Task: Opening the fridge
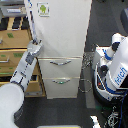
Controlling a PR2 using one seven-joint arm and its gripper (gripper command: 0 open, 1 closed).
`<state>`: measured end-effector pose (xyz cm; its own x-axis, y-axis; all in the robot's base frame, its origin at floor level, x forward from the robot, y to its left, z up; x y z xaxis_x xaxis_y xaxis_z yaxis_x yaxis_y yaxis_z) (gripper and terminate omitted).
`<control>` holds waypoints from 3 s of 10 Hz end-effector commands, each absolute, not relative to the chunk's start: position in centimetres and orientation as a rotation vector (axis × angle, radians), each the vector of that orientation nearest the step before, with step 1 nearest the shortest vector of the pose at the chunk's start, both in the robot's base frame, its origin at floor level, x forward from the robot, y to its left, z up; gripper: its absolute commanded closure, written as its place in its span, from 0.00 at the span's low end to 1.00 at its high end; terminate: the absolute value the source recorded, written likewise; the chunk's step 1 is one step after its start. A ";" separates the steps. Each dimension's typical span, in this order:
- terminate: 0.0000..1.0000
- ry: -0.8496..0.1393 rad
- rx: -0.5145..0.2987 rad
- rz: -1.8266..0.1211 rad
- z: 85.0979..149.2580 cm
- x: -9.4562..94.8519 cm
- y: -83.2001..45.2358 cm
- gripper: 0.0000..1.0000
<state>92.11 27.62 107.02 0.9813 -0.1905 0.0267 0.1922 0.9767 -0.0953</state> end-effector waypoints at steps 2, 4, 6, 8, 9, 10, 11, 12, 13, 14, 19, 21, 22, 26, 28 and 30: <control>0.00 -0.013 -0.129 -0.235 106.7 91.6 27.6 1.00; 0.00 -0.009 -0.130 -0.233 106.4 91.4 27.9 1.00; 0.00 -0.008 -0.131 -0.233 106.5 91.2 28.2 1.00; 0.00 -0.007 -0.132 -0.232 106.5 91.3 28.2 1.00; 0.00 -0.006 -0.133 -0.233 106.5 91.3 28.2 1.00; 0.00 -0.003 -0.134 -0.234 106.3 91.3 28.2 1.00; 0.00 -0.001 -0.133 -0.233 106.2 91.2 28.3 1.00; 0.00 -0.001 -0.133 -0.231 106.1 91.2 28.3 1.00; 0.00 0.001 -0.133 -0.230 105.9 91.1 28.4 1.00; 0.00 0.003 -0.135 -0.231 105.7 90.8 28.6 1.00; 0.00 -0.140 -0.167 -0.428 114.4 76.5 26.8 1.00; 0.00 -0.295 -0.154 -0.733 130.3 47.1 23.9 1.00; 0.00 -0.353 -0.147 -0.887 136.6 31.9 22.0 1.00; 0.00 -0.731 -0.153 -1.418 148.4 -16.0 20.3 1.00; 0.00 -0.668 -0.150 -1.361 146.6 -11.1 24.4 1.00; 0.00 -0.533 -0.201 -1.201 142.0 4.3 31.5 1.00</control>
<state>69.92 30.02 126.82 0.7660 -0.4676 0.4412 0.5605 0.8218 -0.1021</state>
